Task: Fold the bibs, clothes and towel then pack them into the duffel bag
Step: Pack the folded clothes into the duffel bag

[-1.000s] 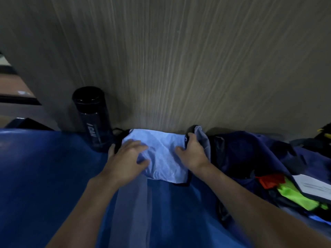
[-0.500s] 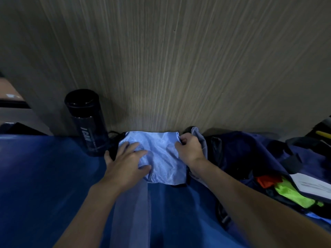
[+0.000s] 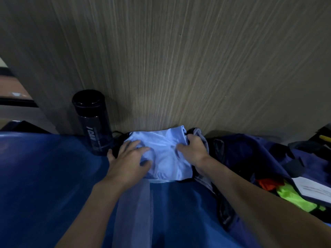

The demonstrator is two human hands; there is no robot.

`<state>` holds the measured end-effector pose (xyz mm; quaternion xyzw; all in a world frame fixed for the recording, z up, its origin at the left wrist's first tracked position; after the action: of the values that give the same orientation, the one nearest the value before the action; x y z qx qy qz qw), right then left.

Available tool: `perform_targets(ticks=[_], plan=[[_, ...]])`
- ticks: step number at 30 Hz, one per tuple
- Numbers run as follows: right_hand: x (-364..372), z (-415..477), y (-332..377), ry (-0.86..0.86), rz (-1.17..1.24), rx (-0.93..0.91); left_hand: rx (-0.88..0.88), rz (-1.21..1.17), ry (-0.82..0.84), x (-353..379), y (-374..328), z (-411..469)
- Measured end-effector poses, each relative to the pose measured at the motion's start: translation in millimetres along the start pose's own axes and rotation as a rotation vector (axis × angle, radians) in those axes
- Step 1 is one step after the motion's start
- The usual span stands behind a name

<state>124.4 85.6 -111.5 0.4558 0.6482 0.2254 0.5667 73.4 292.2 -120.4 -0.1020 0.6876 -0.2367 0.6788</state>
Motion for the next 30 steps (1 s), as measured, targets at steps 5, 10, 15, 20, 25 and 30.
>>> perform_targets(ticks=[5,10,15,20,25,30], plan=[[-6,0,5,0.024,-0.076,-0.045,-0.006,-0.033,-0.01,-2,5,-1],[-7,-5,10,0.165,-0.095,-0.032,-0.022,-0.087,-0.001,2,6,-1],[-11,-11,39,0.095,-0.34,-0.147,-0.094,-0.106,-0.05,-1,11,0],[5,-25,71,0.161,-0.369,-0.128,-0.163,-0.538,-0.266,-9,18,4],[44,-46,85,0.399,-0.189,-0.071,-0.297,-0.97,-0.318,-24,10,1],[67,-55,74,0.58,0.04,0.02,-0.233,-0.884,-0.247,-20,12,0]])
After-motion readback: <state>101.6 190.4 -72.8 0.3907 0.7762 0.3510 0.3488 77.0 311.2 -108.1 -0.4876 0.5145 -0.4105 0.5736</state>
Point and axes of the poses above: each hand's wrist, its own z-axis towards the middle knuckle, its own x-axis out of the palm, y = z × x, the point moved 6 cm from there along z, towards the middle knuckle, and after that the axes turned 9 degrees about x, right-handed, at the moved point
